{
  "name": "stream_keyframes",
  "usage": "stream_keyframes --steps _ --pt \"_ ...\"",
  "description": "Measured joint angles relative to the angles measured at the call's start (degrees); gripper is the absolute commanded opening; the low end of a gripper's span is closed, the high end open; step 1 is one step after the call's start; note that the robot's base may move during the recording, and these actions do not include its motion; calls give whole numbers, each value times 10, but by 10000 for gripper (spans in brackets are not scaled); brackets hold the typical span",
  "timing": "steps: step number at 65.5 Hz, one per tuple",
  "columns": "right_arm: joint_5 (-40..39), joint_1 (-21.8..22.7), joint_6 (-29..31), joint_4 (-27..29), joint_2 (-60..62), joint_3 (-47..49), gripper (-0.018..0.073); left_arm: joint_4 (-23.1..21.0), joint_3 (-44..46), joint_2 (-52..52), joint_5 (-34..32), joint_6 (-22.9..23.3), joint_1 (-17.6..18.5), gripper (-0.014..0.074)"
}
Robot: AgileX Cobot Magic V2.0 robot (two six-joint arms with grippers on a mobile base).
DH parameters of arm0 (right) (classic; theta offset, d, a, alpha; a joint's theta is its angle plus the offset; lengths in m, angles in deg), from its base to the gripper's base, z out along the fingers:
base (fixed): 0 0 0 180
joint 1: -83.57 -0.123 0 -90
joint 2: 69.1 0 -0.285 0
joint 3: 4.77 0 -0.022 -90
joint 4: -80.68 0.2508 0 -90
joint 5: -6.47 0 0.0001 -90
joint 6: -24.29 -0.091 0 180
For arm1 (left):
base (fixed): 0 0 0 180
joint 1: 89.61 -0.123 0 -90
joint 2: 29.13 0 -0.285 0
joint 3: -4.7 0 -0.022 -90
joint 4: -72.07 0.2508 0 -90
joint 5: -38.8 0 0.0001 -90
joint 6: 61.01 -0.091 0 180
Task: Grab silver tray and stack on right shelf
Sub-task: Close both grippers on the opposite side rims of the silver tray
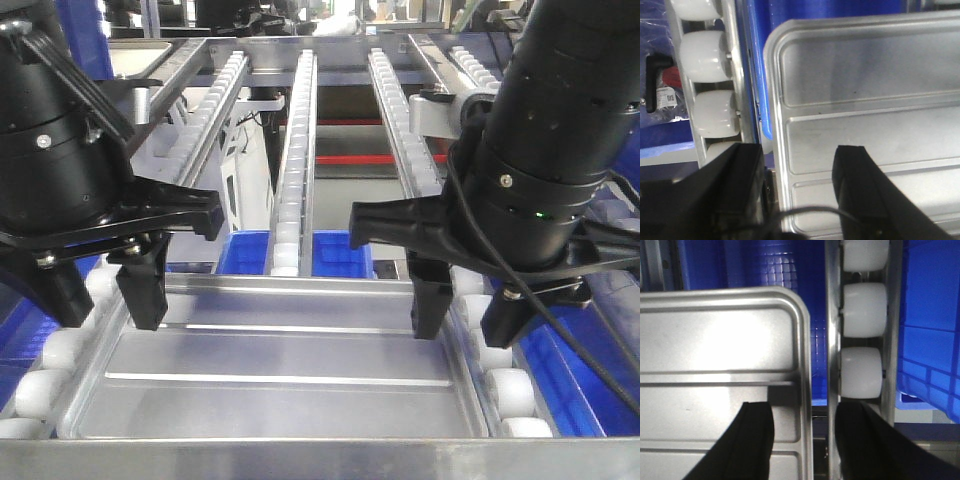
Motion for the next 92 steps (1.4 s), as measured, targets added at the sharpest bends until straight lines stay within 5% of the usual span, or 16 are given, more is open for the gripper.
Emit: stream_keyframes --steps 92 --pt "-4 0 1 -2 -31 4 415 6 1 -47 -12 4 -6 157"
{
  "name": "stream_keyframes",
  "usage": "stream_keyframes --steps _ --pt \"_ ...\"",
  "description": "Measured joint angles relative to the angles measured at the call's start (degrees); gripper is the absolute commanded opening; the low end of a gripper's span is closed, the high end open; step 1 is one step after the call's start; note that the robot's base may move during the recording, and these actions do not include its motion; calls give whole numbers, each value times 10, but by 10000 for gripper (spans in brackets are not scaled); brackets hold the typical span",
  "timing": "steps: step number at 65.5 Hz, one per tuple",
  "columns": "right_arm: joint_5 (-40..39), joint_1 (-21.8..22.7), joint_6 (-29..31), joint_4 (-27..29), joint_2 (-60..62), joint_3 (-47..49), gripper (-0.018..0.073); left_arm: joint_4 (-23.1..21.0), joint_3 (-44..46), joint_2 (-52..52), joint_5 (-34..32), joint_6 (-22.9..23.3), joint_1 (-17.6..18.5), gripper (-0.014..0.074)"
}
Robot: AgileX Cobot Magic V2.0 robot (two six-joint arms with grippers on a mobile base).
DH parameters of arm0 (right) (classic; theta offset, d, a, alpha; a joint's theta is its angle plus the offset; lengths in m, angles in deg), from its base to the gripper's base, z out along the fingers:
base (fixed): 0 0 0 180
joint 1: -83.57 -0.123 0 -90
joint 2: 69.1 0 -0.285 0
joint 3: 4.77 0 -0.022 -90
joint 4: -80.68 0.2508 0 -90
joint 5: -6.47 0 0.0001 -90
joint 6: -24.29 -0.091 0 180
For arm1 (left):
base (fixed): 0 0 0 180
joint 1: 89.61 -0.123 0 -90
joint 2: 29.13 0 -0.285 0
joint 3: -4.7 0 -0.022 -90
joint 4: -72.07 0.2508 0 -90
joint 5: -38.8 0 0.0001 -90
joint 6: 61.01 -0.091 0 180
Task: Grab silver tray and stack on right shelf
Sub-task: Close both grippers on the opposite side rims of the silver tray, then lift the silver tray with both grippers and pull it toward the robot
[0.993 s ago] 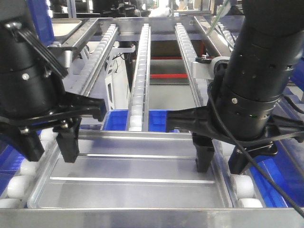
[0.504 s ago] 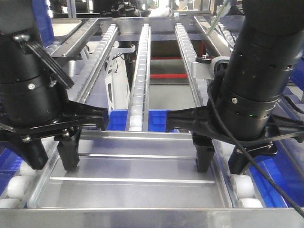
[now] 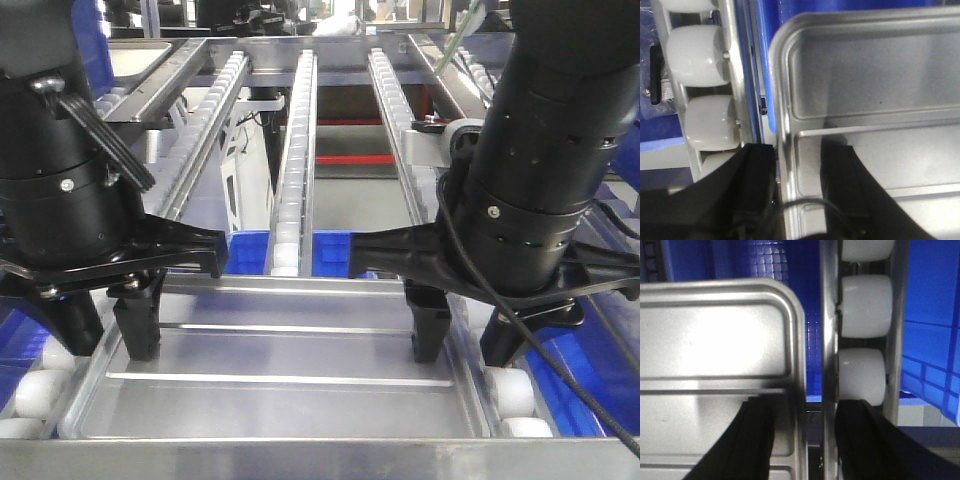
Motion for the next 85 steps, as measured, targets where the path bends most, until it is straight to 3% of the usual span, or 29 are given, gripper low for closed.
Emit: stream_keyframes --steps 21,33,39,50,54,85 --pt "0 0 0 2 0 0 415 1 4 -12 1 0 0 156" --pt "0 0 0 3 0 0 399 1 5 -13 1 0 0 106" --pt "-2 0 0 4 0 1 331 1 5 -13 3 0 0 47" --pt "-4 0 0 7 0 2 121 6 5 -13 9 0 -1 -102" --pt "2 0 0 7 0 2 55 5 6 -13 9 6 -4 -97" --pt "17 1 0 8 3 12 58 4 16 -15 20 10 -3 -100"
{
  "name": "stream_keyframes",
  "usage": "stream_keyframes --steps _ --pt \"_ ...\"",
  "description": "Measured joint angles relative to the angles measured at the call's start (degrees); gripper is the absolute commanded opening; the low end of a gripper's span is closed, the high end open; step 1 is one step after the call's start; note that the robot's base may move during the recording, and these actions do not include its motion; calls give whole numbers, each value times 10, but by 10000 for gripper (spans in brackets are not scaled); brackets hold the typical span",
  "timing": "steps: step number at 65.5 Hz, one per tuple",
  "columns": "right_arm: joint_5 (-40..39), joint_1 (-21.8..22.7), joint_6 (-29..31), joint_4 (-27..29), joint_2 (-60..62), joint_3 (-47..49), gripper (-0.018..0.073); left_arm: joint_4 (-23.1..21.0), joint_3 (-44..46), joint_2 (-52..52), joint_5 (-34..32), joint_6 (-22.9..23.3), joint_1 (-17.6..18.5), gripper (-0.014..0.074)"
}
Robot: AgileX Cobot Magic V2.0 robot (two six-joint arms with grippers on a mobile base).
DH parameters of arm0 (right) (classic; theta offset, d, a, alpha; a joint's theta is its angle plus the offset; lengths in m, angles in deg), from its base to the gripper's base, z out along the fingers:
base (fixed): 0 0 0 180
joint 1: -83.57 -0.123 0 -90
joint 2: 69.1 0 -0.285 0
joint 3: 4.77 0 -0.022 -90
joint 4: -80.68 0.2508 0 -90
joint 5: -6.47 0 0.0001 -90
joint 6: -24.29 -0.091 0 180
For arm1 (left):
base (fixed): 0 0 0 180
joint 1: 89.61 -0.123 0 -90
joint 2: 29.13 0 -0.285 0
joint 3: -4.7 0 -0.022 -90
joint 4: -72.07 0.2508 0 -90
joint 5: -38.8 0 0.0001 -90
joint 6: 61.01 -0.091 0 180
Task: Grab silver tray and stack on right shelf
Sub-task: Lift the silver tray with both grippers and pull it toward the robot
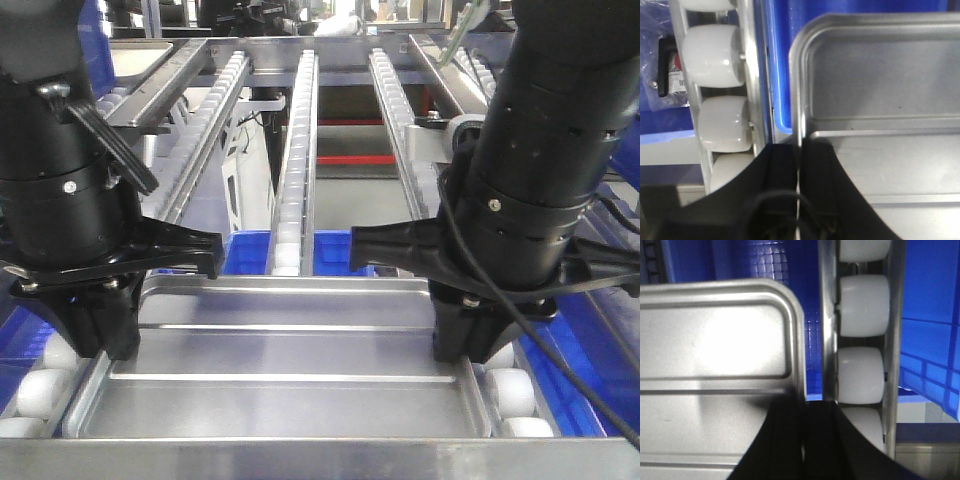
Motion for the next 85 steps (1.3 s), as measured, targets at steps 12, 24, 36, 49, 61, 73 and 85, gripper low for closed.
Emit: stream_keyframes --steps 12,24,36,49,61,73,85 --pt "82 0 1 4 31 39 58 -11 41 3 48 0 -1 -100" --pt "148 -4 1 19 87 52 58 -43 49 65 85 -2 -1 -100" --pt "181 -48 -4 30 143 43 58 -48 38 153 130 6 -1 -100" --pt "184 -113 -72 39 184 4 60 -50 -27 254 157 44 29 -99" --pt "205 -181 -144 20 203 -15 60 -8 -91 327 180 152 116 -97" --pt "248 -239 -194 -3 207 -18 60 26 -104 332 202 241 201 -97" --pt "281 -272 -218 -16 216 -18 60 38 -104 326 220 288 255 -97"
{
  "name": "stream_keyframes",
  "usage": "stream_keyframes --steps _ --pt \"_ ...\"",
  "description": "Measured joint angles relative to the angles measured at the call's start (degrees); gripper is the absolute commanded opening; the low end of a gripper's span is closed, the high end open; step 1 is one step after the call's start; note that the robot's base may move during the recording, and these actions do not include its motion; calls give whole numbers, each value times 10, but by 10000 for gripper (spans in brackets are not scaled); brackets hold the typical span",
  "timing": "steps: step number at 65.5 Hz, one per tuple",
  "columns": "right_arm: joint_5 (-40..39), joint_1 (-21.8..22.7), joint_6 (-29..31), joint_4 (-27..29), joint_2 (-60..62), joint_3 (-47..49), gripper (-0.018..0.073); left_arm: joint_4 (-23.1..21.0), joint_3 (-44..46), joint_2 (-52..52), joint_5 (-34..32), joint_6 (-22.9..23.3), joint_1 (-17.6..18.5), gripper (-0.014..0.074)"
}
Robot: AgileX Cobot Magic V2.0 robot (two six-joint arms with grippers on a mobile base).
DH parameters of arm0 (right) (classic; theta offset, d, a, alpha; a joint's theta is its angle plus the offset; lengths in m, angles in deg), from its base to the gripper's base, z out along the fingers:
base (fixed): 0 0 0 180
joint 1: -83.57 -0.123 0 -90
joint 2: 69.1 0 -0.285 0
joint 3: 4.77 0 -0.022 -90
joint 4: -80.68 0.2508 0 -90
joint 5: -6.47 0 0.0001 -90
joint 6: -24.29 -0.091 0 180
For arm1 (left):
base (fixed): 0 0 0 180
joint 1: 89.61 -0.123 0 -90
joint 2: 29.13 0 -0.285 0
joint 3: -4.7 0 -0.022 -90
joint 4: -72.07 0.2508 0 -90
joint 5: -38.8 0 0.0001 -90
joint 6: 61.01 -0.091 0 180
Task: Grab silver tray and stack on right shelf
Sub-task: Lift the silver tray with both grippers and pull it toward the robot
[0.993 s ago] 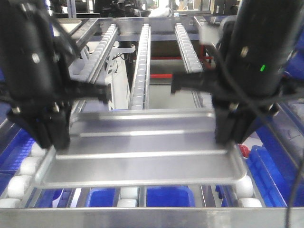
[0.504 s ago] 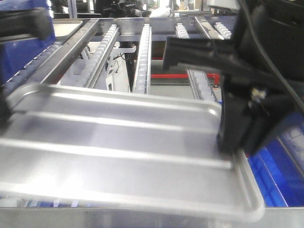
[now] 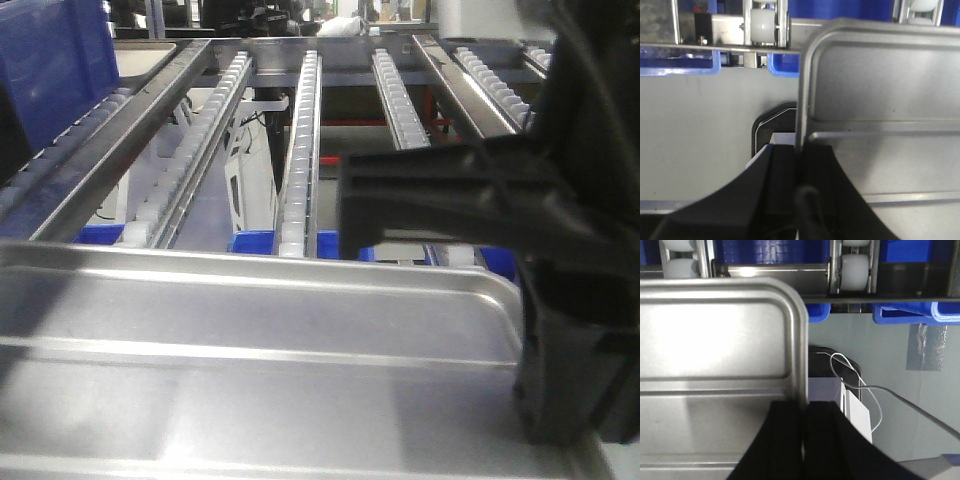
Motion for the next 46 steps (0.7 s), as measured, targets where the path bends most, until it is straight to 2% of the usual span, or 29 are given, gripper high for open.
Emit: stream_keyframes --steps 13,46 --pt "33 -7 -8 -14 29 -1 60 4 0 -37 -14 19 23 -97" --pt "4 -7 -15 -10 62 -46 60 -6 0 -46 -32 25 28 -100"
